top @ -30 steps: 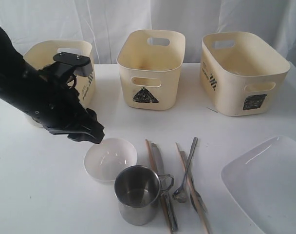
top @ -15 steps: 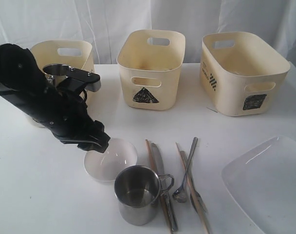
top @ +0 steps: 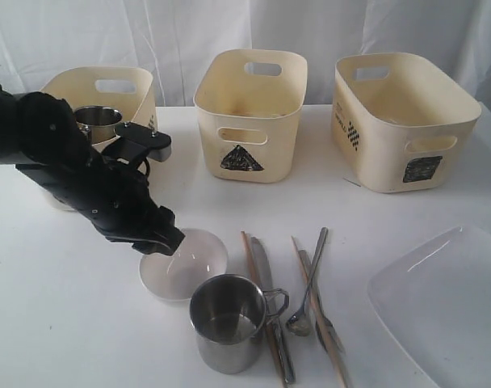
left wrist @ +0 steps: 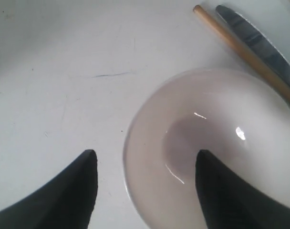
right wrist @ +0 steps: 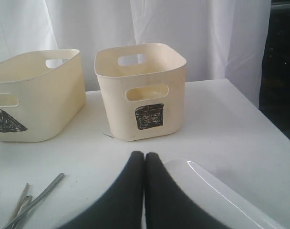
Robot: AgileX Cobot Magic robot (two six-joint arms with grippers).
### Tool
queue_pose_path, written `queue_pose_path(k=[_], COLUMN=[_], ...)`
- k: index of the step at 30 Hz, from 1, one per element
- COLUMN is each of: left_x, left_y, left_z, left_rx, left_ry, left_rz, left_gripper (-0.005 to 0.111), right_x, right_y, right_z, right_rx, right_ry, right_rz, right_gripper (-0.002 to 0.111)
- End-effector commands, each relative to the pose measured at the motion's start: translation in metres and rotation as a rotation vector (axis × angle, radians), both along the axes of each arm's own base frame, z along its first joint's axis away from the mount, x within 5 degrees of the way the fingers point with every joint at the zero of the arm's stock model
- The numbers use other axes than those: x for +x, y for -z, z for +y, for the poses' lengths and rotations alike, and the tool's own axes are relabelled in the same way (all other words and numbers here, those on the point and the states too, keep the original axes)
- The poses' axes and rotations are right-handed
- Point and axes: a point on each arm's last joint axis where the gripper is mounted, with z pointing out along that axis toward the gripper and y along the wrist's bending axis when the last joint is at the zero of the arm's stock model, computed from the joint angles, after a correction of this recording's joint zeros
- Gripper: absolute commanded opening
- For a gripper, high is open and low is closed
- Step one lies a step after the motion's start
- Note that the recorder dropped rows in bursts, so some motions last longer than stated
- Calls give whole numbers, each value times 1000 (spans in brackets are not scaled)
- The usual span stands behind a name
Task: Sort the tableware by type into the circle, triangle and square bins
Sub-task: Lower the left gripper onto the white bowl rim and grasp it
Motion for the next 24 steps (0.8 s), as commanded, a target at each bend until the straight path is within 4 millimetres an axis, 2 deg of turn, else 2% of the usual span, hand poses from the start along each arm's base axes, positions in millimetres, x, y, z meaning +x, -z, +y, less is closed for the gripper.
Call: queue_pose_path(k=[1,20,22,24], left_x=[0,7,7,7], left_y=[12,46,46,46], left_z=[1,-2,-2,-2], left_rx=[25,67,65,61], left_ry=[0,-7,-12,-18], left_rz=[38,109,109,110], left_gripper=[64,63,62,56], right_x=[0,0,0,0], right_y=[1,1,1,1], right_z=[0,0,0,0], right_rx=[1,1,1,1], right_ry=[-1,-1,-1,-1], right_rz=[-5,-5,-5,-5], right_gripper=[0,0,0,0])
